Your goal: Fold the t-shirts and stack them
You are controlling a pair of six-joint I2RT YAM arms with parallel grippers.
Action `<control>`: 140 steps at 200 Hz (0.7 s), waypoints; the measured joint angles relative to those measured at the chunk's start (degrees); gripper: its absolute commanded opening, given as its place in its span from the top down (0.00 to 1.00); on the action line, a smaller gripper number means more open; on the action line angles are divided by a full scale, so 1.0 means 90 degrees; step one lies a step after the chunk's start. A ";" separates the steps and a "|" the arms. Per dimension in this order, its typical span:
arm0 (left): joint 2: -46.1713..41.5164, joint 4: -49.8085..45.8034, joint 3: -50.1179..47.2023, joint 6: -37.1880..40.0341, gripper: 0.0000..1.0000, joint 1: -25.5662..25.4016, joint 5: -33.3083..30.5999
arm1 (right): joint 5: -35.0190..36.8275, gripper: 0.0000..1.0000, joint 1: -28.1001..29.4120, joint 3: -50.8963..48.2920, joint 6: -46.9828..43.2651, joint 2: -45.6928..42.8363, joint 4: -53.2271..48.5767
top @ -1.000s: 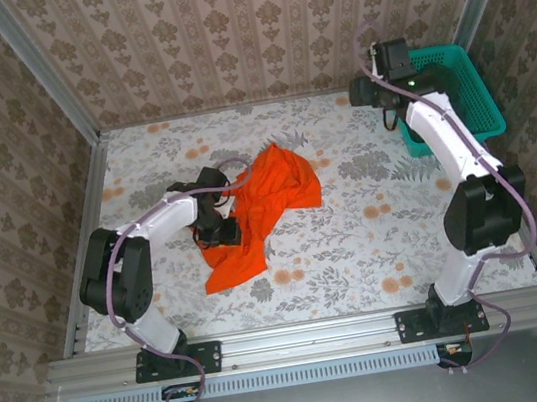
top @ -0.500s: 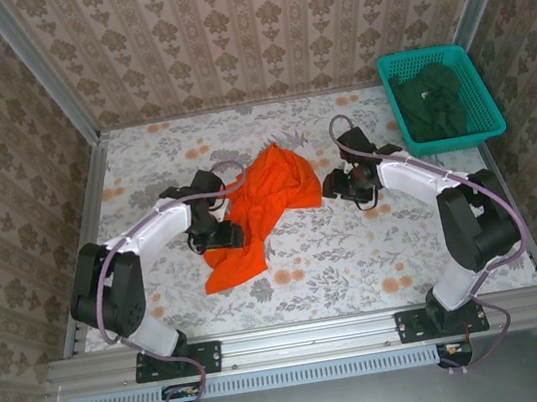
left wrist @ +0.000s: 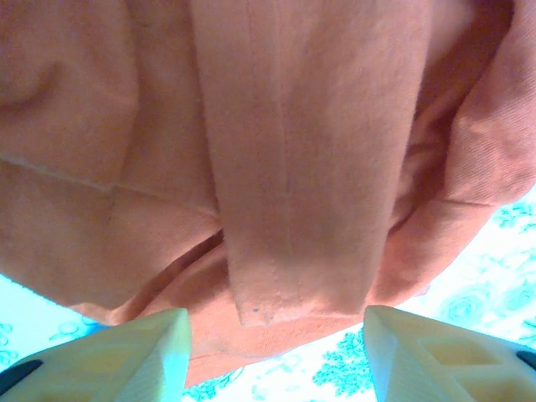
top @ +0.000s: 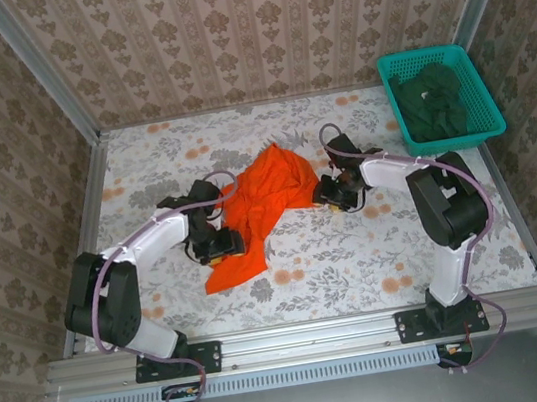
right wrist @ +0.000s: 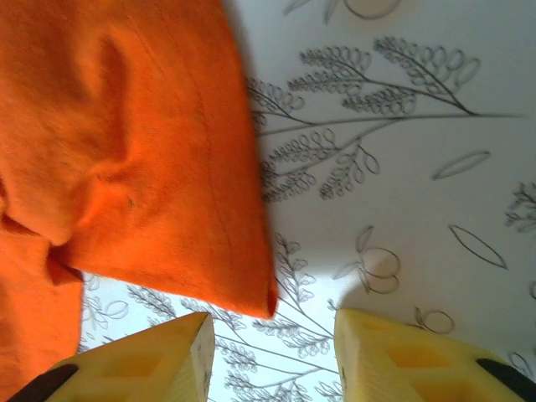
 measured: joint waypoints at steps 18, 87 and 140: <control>0.0005 0.0095 0.0000 -0.0175 0.48 0.0000 0.0029 | -0.0015 0.62 0.0019 -0.0007 0.0027 0.0022 0.0027; 0.0097 0.0491 -0.0277 -0.0202 0.55 -0.0121 0.0192 | 0.0012 0.79 0.0010 -0.0044 0.0291 0.0143 0.0092; 0.0238 0.0602 -0.0321 0.0104 0.73 -0.0117 0.0189 | 0.0163 0.92 0.0005 -0.0017 0.0226 0.0153 -0.0039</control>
